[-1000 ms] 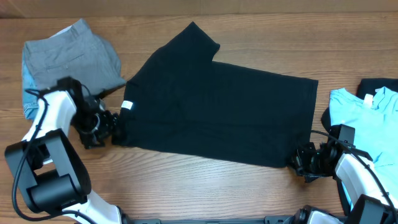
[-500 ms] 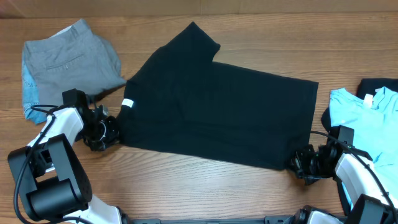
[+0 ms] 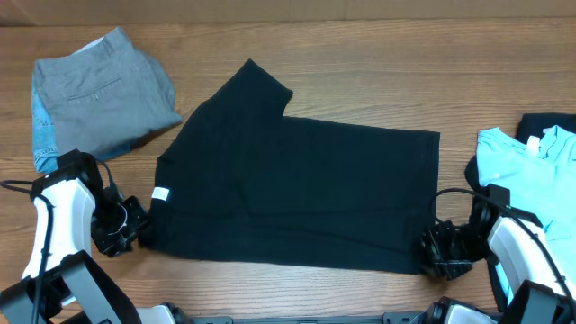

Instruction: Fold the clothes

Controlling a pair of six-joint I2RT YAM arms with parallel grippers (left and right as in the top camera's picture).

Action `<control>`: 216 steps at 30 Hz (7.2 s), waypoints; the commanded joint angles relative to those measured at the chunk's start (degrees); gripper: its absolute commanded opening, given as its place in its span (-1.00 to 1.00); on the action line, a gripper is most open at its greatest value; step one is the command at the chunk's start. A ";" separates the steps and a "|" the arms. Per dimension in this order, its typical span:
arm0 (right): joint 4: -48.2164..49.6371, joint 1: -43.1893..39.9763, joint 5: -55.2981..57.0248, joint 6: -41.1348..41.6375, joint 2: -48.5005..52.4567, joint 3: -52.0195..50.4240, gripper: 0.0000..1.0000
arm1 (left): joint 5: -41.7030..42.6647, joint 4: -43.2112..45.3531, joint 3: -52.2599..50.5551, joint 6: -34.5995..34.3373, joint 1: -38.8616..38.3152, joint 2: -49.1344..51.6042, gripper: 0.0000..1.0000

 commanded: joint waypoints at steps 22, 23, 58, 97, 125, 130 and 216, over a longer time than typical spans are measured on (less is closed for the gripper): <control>1.99 0.09 -6.60 -20.39 -0.96 31.67 0.55 | 18.60 20.26 25.86 18.10 -27.32 2.54 1.00; 1.99 0.09 -6.60 -20.39 -0.96 31.67 0.55 | 16.57 21.33 26.38 18.10 -28.89 3.69 0.99; 3.15 0.09 -2.25 -20.37 -0.87 31.65 0.55 | 5.62 24.59 65.18 17.92 -36.13 56.08 -0.49; 35.60 3.98 2.27 -20.57 34.73 31.61 -0.45 | 4.07 -17.05 92.19 17.75 -36.13 46.95 -0.92; 16.37 1.90 -1.20 -21.49 15.39 31.87 -0.92 | -1.51 -31.43 92.15 17.46 -36.02 45.13 -0.92; 11.65 1.60 -1.44 -23.21 14.88 31.87 -0.92 | -1.88 -31.43 87.32 17.49 -36.13 38.34 -0.92; -15.69 1.70 -5.79 -29.18 -1.18 27.71 0.14 | -2.51 -25.97 38.03 8.81 -34.14 4.35 0.08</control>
